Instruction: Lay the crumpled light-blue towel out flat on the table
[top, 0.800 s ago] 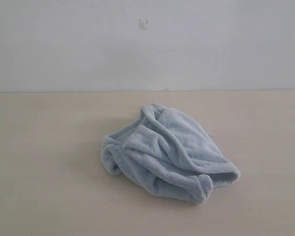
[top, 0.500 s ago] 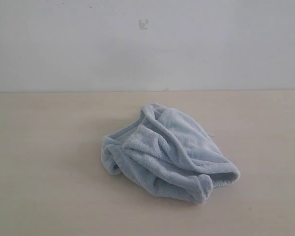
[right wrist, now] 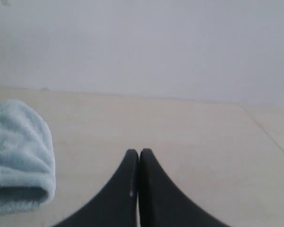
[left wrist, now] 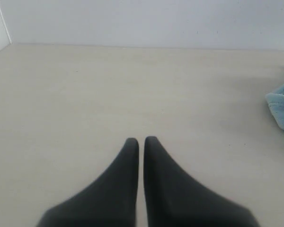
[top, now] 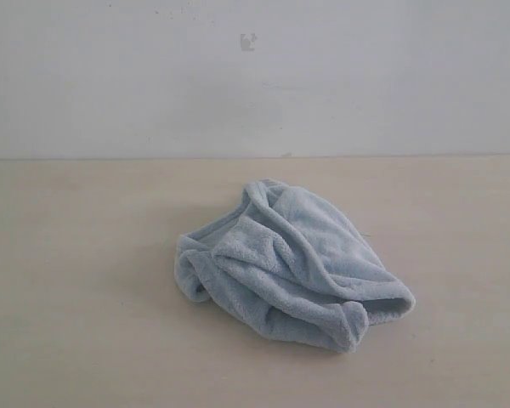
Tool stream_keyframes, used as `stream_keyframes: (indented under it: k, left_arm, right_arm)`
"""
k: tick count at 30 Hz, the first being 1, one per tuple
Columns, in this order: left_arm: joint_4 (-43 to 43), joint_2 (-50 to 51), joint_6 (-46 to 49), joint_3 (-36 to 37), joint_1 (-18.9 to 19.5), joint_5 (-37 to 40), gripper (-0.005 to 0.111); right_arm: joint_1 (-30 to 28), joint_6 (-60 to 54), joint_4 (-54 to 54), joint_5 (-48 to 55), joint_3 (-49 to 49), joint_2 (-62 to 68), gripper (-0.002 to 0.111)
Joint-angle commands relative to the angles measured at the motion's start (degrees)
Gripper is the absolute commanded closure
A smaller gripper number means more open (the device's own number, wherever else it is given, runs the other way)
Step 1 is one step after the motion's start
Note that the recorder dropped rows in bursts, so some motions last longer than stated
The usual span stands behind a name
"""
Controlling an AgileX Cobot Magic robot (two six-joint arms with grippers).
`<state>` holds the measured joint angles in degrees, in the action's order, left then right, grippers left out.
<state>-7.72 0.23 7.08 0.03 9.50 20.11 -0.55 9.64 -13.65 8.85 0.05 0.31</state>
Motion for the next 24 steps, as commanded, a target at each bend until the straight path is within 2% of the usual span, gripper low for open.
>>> stream_keyframes:
  k: [1,12,16,18,21,24]
  left_arm:
    - [0.04,-0.23,0.39,-0.03,0.04,0.04,0.103]
    - [0.04,-0.23,0.39,-0.03,0.04,0.04,0.103]
    - [0.04,-0.23,0.39,-0.03,0.04,0.04,0.103]
    - [0.04,-0.23,0.39,-0.03,0.04,0.04,0.103]
    - [0.04,-0.23,0.39,-0.03,0.04,0.04,0.103]
    - [0.04,-0.23,0.39,-0.03,0.04,0.04,0.103]
  right_arm:
    - [0.15,-0.34,-1.23,-11.81,-0.05,-0.31,0.108]
    - [0.15,0.84,0.67,-51.59,-0.05,-0.31,0.108]
    - [0.15,1.52,5.60,-69.05,-0.05,-0.31,0.108]
    - [0.15,5.93,7.90,-75.20,-1.50,-0.31,0.108]
    - [0.15,15.55,8.29,-76.06,-8.81,-0.31,0.108]
    - [0.15,16.70,8.28,-68.03,-18.80,-0.31,0.108]
